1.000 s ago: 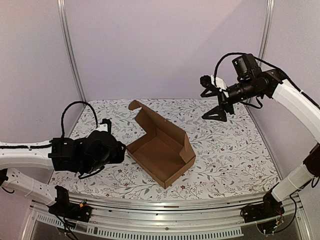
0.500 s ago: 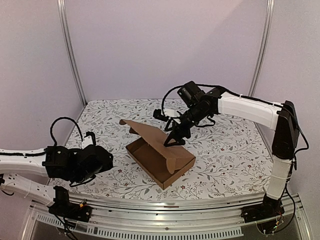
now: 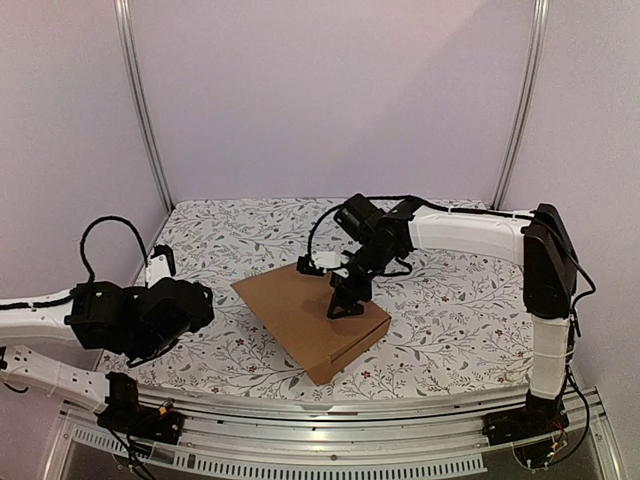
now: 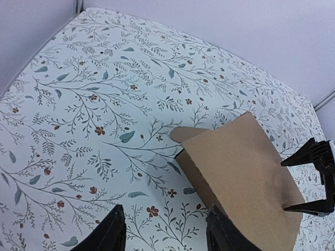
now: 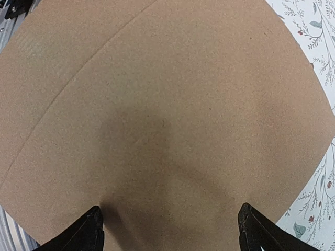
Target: Fold the paper box
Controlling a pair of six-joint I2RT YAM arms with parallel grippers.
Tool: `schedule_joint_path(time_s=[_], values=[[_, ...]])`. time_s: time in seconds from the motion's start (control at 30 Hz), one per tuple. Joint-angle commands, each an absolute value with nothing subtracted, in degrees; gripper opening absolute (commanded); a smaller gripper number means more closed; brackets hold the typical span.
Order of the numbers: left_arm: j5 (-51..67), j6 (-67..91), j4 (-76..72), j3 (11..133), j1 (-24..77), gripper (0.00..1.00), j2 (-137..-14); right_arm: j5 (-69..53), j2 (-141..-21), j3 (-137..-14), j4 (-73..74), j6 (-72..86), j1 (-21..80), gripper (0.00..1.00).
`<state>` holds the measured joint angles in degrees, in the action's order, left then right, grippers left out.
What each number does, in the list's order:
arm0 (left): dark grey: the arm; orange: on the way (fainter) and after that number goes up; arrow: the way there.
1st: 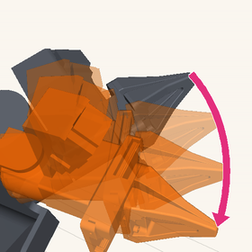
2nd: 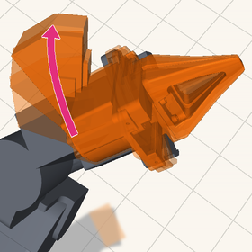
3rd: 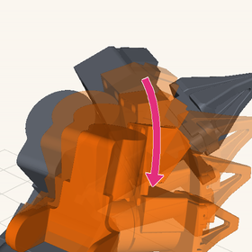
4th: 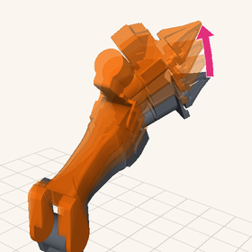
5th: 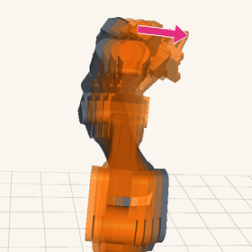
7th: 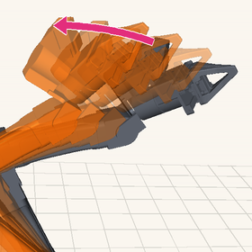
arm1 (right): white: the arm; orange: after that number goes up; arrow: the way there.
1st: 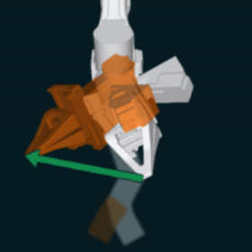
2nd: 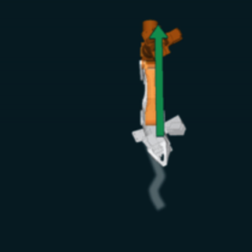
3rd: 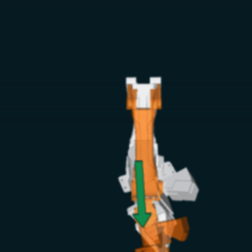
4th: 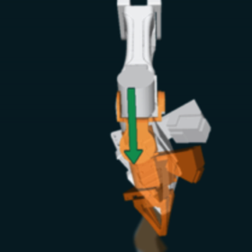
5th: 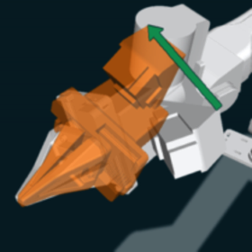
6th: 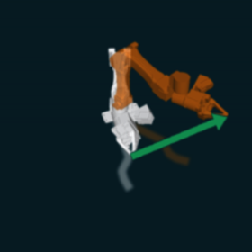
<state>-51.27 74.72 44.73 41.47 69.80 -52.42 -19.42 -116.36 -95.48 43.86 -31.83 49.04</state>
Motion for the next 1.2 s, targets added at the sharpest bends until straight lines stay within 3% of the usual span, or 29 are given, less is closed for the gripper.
schedule_joint_path(time_s=[0.0, 0.17, 0.27, 0.47, 0.63, 0.8, 0.9, 1.17], values=[[-57.16, 67.14, 46.12, 45.80, 69.81, 0.54, -55.20, -12.08, -118.41, -93.78, 43.75, -33.23, 50.83, 0.88], [-57.13, 60.07, 44.37, 48.72, 66.96, 0.56, -58.75, -10.35, -119.20, -93.87, 44.22, -33.44, 50.80, 0.88], [-53.65, 48.86, 37.54, 48.96, 62.46, 0.65, -59.55, -10.55, -117.76, -94.00, 44.44, -33.10, 50.89, 0.89], [-27.04, 29.68, 24.08, 51.29, 45.59, 0.74, -63.84, -10.80, -113.56, -93.78, 45.88, -32.25, 50.87, 0.90], [-11.87, 21.35, 19.56, 58.16, 39.77, 0.76, -77.25, -10.28, -110.12, -91.77, 46.35, -30.79, 50.67, 0.92], [-4.80, 16.75, 21.73, 69.74, 39.64, 0.65, -94.52, -10.66, -109.59, -89.18, 46.40, -29.88, 49.00, 0.92], [-4.72, 14.33, 23.59, 73.56, 39.73, 0.50, -100.63, -10.70, -110.03, -87.47, 46.42, -30.03, 47.77, 0.91], [-3.97, 13.47, 22.78, 67.96, 40.20, 0.41, -102.05, -7.51, -110.36, -82.57, 44.11, -32.25, 47.17, 0.90]])
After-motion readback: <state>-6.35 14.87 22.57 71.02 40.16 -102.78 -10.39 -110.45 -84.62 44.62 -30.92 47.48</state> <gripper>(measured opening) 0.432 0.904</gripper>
